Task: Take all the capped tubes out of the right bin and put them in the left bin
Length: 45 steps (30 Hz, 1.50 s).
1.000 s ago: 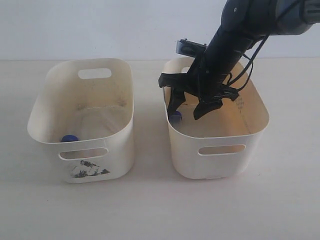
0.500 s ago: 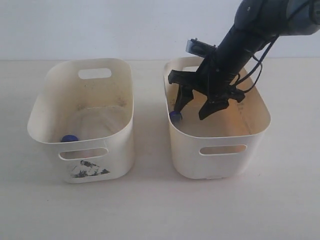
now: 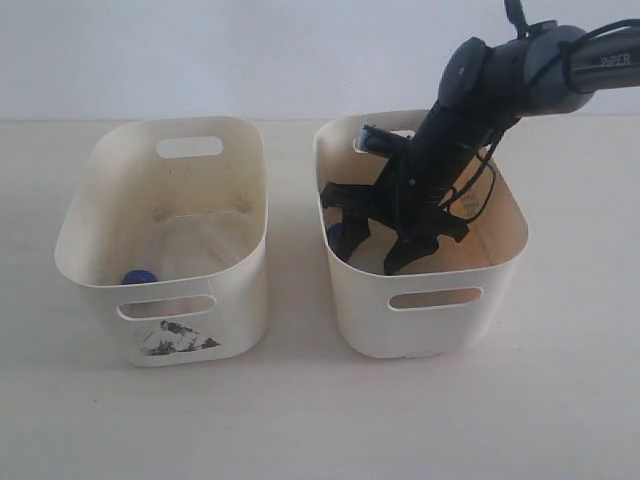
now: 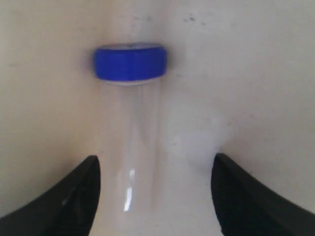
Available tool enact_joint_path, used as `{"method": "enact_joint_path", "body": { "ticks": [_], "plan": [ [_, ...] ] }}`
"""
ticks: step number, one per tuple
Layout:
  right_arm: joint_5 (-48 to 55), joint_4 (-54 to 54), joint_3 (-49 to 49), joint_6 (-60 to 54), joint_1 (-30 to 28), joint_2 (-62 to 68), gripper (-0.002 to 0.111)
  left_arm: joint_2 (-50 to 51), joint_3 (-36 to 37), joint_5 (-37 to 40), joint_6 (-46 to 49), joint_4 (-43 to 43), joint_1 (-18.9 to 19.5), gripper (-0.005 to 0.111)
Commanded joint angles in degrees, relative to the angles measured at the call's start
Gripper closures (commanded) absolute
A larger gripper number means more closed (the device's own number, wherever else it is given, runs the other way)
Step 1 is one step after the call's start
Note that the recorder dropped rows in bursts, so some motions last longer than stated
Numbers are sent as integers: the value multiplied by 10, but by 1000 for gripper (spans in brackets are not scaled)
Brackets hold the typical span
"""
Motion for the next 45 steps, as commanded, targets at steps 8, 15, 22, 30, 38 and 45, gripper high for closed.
{"method": "enact_joint_path", "body": {
  "ticks": [8,15,22,30,38,45],
  "plan": [
    [-27,-98,-1,78,12,28,47,-1,-2,-9,-7,-1,1,102],
    [-36,-145,-1,124,14,28,69,-1,-2,-9,-7,-1,1,102],
    [-41,-151,-1,125,14,28,75,-1,-2,-9,-7,-1,1,102],
    [-64,-186,-1,147,14,28,108,-1,-2,-9,-7,-1,1,102],
    [-51,-208,-4,165,11,-32,108,-1,-2,-9,-7,-1,1,102],
    [-54,-228,-4,164,11,-156,108,-1,-2,-9,-7,-1,1,102]
  ]
}}
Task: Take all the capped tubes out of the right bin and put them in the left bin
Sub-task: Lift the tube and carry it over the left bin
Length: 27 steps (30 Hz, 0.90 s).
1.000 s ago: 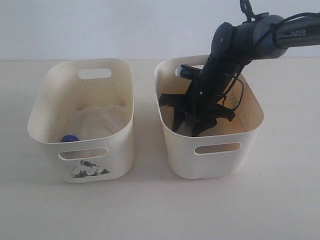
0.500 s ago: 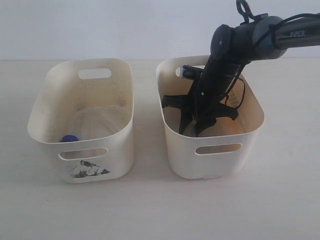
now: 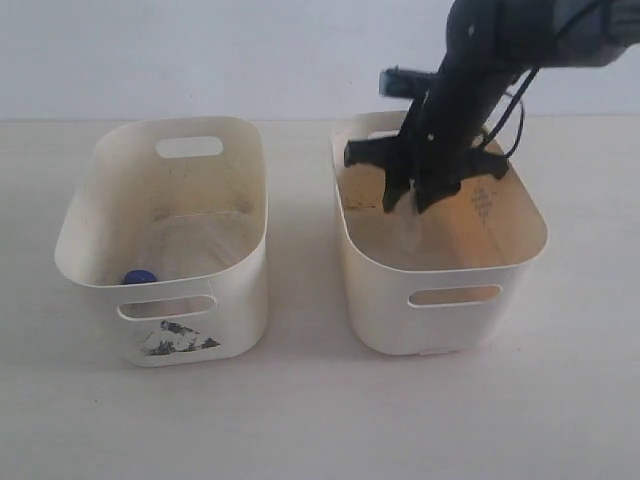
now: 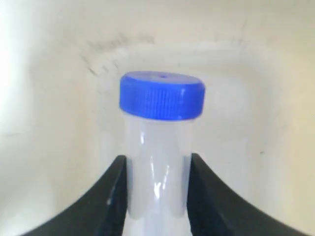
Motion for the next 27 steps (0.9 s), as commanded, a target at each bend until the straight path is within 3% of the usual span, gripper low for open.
{"method": "enact_joint_path", "body": {
  "ticks": [1,8,14,18,22,27],
  "plan": [
    [-2,-12,1,-2,-2,-83,108,-1,-2,-9,-7,-1,1,102],
    [13,25,1,-13,-2,-173,108,-1,-2,-10,-7,-1,1,102],
    [14,226,2,-123,5,-223,108,-1,-2,-10,-7,-1,1,102],
    [-11,237,2,-147,89,-214,108,-1,-2,-10,-7,-1,1,102],
    [-135,228,2,-163,178,-185,108,-1,-2,-10,-7,-1,1,102],
    [-177,229,2,-191,217,-113,103,-1,-2,-10,-7,-1,1,102]
  ]
}}
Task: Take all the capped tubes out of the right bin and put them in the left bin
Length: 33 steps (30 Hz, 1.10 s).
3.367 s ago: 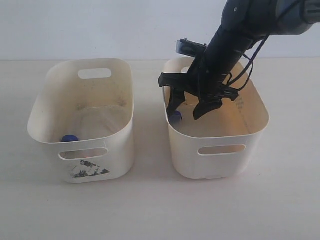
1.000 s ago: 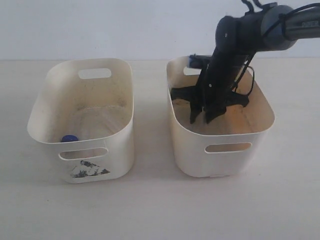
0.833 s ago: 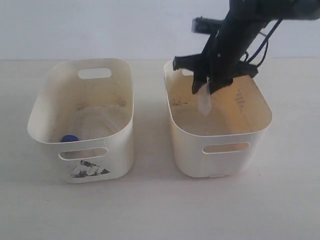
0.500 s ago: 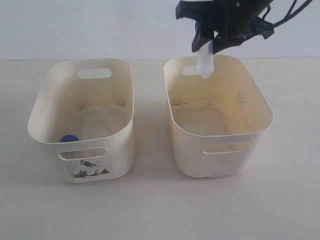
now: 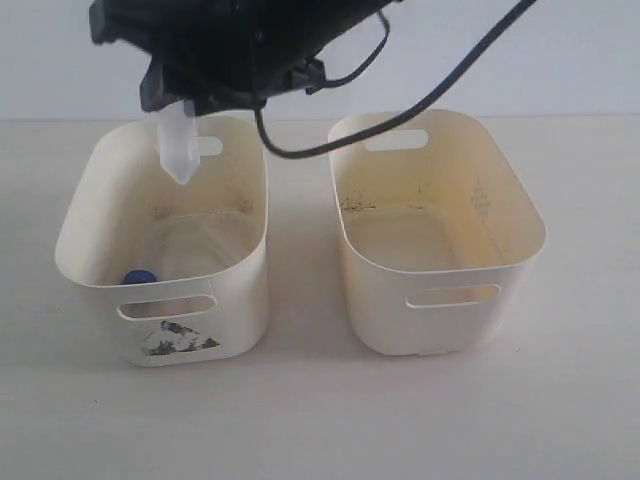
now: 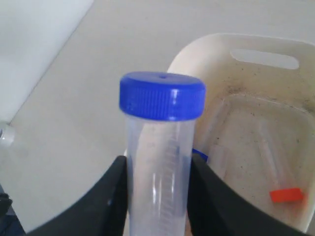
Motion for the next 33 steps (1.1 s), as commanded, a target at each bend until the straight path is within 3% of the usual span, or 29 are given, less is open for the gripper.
{"method": "enact_joint_path", "body": {
  "ticks": [1,3,5,8,10,11,13,16,17,23,27,33],
  "plan": [
    [-21,0,2,-33,19,50,92,-1,-2,-10,-7,-1,1,102],
    [-18,3,2,-33,21,62,62,-1,-2,-10,-7,-1,1,102],
    [-18,3,2,-30,21,67,42,-1,-2,-10,-7,-1,1,102],
    [-18,1,2,-30,21,66,34,-1,-2,-10,-7,-1,1,102],
    [-13,-1,2,-32,21,60,38,-1,-2,-10,-7,-1,1,102],
    [-6,-1,2,-39,21,52,46,-1,-2,-10,-7,-1,1,102],
    [18,-1,2,-55,21,39,63,-1,-2,-10,-7,-1,1,102],
    [88,-3,2,-74,21,7,101,-1,-2,-10,-7,-1,1,102],
    [115,-3,2,-73,21,-5,108,-1,-2,-10,-7,-1,1,102],
    [262,0,7,-73,35,-72,107,-1,-2,-10,-7,-1,1,102],
    [243,-1,63,-73,59,-141,107,-1,-2,-10,-7,-1,1,102],
    [186,-1,247,-73,82,-311,107,-1,-2,-10,-7,-1,1,102]
  ]
}}
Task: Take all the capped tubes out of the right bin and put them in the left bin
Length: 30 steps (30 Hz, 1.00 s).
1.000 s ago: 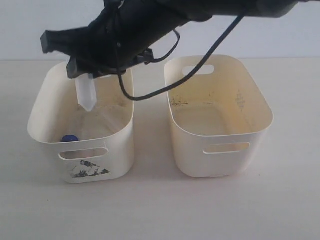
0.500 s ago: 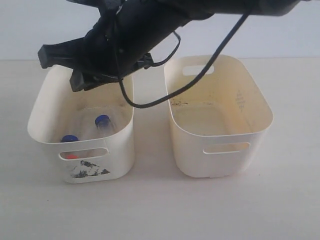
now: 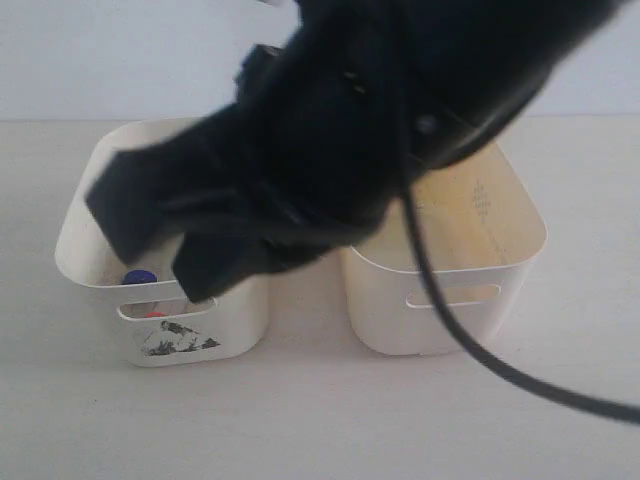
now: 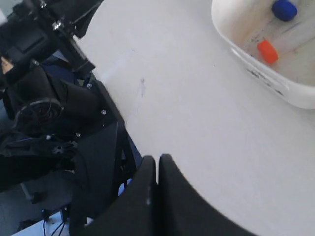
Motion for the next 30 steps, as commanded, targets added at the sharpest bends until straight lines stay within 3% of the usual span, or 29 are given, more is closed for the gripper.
{"method": "enact_joint_path", "body": {
  "ticks": [1,9,13,17,22,25,30],
  "plan": [
    [-29,-8,98,-6,6,-122,107,-1,-2,-10,-7,-1,1,102],
    [-67,-9,101,-1,6,-234,107,-1,-2,-10,-7,-1,1,102],
    [-100,-135,121,10,1,-273,107,-1,-2,-8,-7,-1,1,102],
    [-191,-120,205,47,-113,-359,107,-1,-2,-8,-7,-1,1,102],
    [-239,-73,334,77,-300,-494,107,-1,-2,-8,-7,-1,1,102],
    [-263,-76,415,74,-367,-584,107,-1,-2,-8,-7,-1,1,102],
    [-370,-76,569,69,-418,-709,107,-1,-2,-8,-7,-1,1,102]
  ]
}}
